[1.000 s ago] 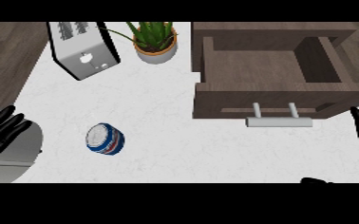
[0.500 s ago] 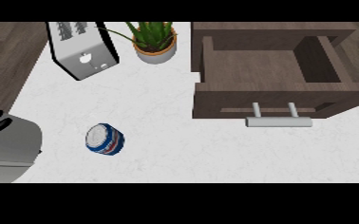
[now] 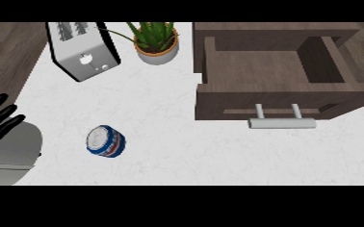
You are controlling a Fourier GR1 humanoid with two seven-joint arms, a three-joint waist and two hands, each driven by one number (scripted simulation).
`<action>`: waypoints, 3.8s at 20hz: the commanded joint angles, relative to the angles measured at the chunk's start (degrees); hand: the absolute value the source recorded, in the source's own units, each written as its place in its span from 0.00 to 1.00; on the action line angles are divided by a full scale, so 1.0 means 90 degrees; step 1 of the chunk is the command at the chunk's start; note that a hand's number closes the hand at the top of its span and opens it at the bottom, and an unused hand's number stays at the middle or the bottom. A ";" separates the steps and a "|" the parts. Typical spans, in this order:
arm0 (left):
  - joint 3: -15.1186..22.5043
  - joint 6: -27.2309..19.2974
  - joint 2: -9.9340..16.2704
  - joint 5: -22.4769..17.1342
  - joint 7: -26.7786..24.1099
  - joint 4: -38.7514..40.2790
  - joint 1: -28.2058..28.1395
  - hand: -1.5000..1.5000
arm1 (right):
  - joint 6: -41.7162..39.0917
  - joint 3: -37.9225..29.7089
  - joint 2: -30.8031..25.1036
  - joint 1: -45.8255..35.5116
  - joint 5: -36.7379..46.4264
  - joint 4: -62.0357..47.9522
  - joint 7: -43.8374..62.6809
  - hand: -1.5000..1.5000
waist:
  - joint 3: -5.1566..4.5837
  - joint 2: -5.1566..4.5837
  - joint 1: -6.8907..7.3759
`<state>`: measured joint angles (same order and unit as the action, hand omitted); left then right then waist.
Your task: Pick up the can, place it into the drawer and close the drawer
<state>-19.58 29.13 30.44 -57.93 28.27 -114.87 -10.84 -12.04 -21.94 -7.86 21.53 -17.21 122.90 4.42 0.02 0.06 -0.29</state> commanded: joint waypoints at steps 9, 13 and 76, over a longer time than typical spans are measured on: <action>0.1047 -0.0451 -0.1271 0.1511 0.0168 0.0110 0.0419 0.00 | -0.0785 -0.0962 -0.0002 0.0472 -0.0778 0.0212 -0.0012 0.00 | -0.0002 0.0001 -0.0023; 0.0795 -0.0014 -0.1182 0.1595 0.0017 0.1045 0.0825 0.00 | -0.0666 -0.0911 0.0176 0.0386 -0.0752 0.0627 0.0491 0.00 | -0.0004 -0.0004 -0.0006; 0.1064 0.1453 -0.2287 0.5913 -0.5610 0.8623 0.3083 1.00 | -0.2330 -0.2402 0.0867 0.0164 -0.1366 0.0547 0.1008 0.00 | -0.0002 -0.0001 -0.0004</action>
<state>-11.15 38.99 10.35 -4.22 -21.48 -35.59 17.39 -32.00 -43.18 -0.84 22.98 -30.24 127.72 14.09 -0.01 0.03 -0.37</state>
